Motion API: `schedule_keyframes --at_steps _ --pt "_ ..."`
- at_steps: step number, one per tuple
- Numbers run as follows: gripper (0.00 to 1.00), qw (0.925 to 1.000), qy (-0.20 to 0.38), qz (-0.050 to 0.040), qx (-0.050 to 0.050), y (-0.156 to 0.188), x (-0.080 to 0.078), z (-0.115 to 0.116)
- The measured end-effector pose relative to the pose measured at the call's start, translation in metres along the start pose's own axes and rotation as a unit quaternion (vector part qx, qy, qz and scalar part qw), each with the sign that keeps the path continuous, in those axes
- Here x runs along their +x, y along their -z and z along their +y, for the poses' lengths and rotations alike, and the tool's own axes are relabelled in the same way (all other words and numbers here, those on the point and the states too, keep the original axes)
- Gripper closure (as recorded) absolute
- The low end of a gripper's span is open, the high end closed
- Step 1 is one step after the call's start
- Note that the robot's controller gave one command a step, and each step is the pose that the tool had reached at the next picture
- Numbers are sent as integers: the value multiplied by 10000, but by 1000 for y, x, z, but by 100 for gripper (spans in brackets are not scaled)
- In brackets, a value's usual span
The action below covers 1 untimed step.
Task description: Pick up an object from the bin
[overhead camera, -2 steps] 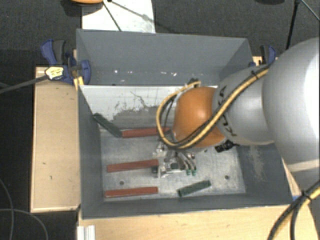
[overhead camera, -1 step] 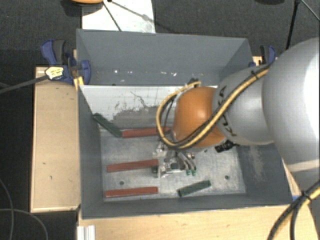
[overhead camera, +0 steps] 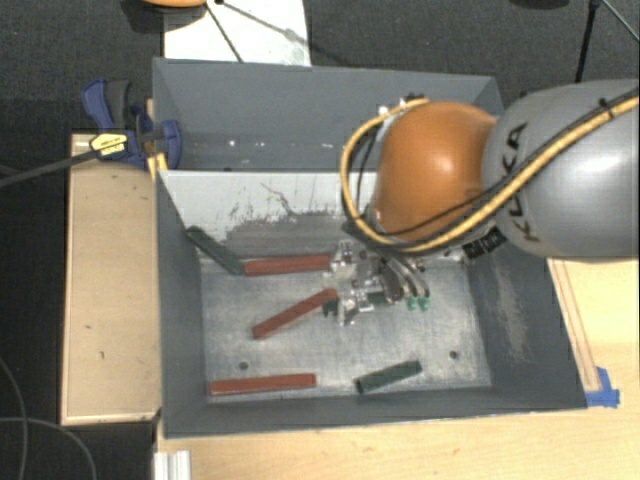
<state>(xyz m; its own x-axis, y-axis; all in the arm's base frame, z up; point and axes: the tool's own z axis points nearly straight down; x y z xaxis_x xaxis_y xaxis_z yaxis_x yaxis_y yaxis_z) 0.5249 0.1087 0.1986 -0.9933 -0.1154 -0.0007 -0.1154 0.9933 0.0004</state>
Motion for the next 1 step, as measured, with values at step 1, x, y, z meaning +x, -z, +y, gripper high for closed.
schedule_keyframes --at_steps 1 --pt "100 10000 -6 1 -1 0 0 0"
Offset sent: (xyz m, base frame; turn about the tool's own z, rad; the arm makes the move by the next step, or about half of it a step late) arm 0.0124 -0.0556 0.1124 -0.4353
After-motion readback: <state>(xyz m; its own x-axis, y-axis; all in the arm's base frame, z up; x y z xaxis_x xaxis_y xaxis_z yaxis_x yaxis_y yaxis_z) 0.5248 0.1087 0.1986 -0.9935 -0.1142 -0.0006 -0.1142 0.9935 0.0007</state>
